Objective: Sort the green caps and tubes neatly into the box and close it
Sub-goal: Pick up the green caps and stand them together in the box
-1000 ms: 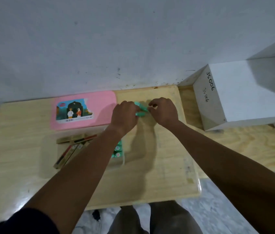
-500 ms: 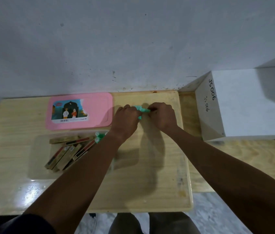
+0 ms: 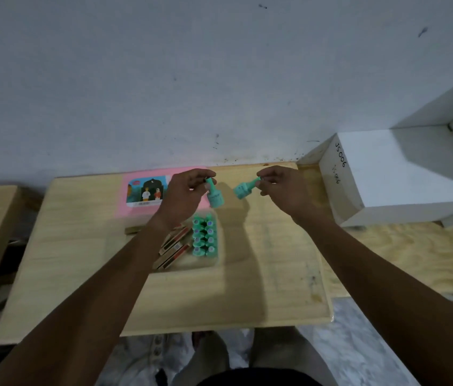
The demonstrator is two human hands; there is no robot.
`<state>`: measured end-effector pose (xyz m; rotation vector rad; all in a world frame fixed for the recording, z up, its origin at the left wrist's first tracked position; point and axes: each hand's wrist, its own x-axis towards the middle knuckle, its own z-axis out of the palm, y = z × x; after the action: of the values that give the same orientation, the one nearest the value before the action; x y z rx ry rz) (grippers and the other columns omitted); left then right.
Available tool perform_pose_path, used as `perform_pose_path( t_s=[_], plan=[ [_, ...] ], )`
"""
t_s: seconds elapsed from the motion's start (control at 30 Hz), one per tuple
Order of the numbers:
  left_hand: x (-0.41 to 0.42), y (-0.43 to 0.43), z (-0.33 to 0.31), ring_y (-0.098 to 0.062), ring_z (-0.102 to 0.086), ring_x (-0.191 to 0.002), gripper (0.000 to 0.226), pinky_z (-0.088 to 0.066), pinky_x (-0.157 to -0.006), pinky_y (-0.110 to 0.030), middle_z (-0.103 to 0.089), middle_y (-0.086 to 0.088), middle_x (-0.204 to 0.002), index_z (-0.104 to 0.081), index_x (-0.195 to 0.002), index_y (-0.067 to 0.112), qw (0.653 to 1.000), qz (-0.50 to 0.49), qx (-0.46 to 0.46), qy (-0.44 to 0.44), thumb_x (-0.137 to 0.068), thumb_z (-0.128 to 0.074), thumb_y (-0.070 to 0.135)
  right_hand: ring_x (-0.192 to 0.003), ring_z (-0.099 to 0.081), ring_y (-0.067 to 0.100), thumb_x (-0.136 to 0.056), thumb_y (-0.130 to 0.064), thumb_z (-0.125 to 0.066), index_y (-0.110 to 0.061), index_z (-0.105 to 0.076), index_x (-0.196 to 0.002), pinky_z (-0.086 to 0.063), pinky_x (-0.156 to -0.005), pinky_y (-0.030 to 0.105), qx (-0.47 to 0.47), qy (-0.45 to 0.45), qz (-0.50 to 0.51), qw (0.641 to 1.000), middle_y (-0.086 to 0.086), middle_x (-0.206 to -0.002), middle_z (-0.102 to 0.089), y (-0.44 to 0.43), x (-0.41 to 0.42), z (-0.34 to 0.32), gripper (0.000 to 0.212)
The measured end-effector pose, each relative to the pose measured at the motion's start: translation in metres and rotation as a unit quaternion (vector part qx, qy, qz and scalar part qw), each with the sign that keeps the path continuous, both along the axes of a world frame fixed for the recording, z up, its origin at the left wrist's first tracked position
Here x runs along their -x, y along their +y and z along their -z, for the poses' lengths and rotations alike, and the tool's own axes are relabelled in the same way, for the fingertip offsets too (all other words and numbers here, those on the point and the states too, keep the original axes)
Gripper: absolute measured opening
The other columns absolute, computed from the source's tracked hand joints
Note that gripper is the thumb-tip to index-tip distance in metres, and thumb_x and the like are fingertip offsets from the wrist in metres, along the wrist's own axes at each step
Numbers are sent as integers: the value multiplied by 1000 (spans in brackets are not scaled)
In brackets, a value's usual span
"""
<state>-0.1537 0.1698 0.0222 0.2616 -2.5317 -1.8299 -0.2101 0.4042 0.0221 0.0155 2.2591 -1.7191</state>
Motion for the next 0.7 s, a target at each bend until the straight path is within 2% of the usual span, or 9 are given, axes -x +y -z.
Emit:
perform_pose_path(
  t_s=[0.07, 0.17, 0.27, 0.37, 0.47, 0.53, 0.63, 0.7],
  plan=[
    [-17, -12, -8, -8, -69, -94, 26, -54, -86, -22, -72, -8, -97, -68, -106, 7, 1000, 3, -30, 2, -90, -57, -10, -72, -67, 17, -79, -8, -75, -15, -72, -86, -59, -71, 33, 6, 16, -7, 1000, 10, -90, -72, -12, -19, -11, 11],
    [-39, -29, -14, -7, -69, -91, 25, -55, -85, -22, -72, -4, -93, -68, -102, 10, 999, 12, -45, 1, -90, -57, -9, -70, -68, 19, -78, -9, -76, -17, -72, -85, -59, -74, 38, 8, 37, -19, 999, 9, -86, -73, -29, -45, -17, 11],
    [-62, -41, -11, -4, -68, -90, 29, -52, -79, -18, -72, -2, -93, -68, -97, 17, 999, 33, -43, 0, -89, -56, -9, -67, -68, 19, -78, -10, -75, -19, -73, -85, -58, -70, 32, -4, 51, -29, 998, 7, -83, -74, -43, -71, -18, 12],
    [-85, -48, -5, -3, -68, -91, 27, -53, -81, -19, -72, -6, -97, -67, -99, 14, 999, 45, -31, -3, -90, -56, -8, -67, -69, 13, -79, -11, -75, -19, -74, -87, -50, -61, 21, -29, 61, -43, 997, 2, -79, -74, -52, -94, -18, 12],
    [-103, -52, 4, -14, -68, -99, 28, -55, -87, -29, -72, -5, -101, -69, -96, 21, 999, 53, -2, -1, -89, -59, -4, -76, -71, 9, -78, -10, -75, -21, -75, -86, -52, -67, 19, -59, 78, -51, 994, -3, -83, -75, -57, -113, -16, 14],
    [-113, -53, 11, -17, -68, -98, 28, -55, -87, -33, -74, -2, -100, -70, -96, 23, 998, 64, 25, -5, -88, -62, -3, -75, -70, 6, -78, -8, -73, -20, -75, -86, -48, -64, 13, -74, 86, -66, 991, -6, -85, -75, -59, -125, -14, 15],
    [-124, -51, 17, -10, -69, -94, 29, -56, -89, -32, -74, 5, -98, -72, -95, 27, 995, 84, 59, -12, -87, -63, 0, -73, -70, 3, -78, -8, -70, -20, -75, -87, -48, -66, 12, -110, 100, -95, 984, -8, -83, -74, -62, -139, -8, 16],
    [-129, -46, 19, -10, -67, -86, 29, -55, -83, -31, -74, 4, -97, -72, -94, 25, 992, 97, 79, -11, -87, -62, -1, -73, -69, 2, -78, -9, -69, -23, -75, -89, -49, -67, 13, -149, 121, -119, 974, -10, -80, -73, -64, -145, -2, 18]
  ],
)
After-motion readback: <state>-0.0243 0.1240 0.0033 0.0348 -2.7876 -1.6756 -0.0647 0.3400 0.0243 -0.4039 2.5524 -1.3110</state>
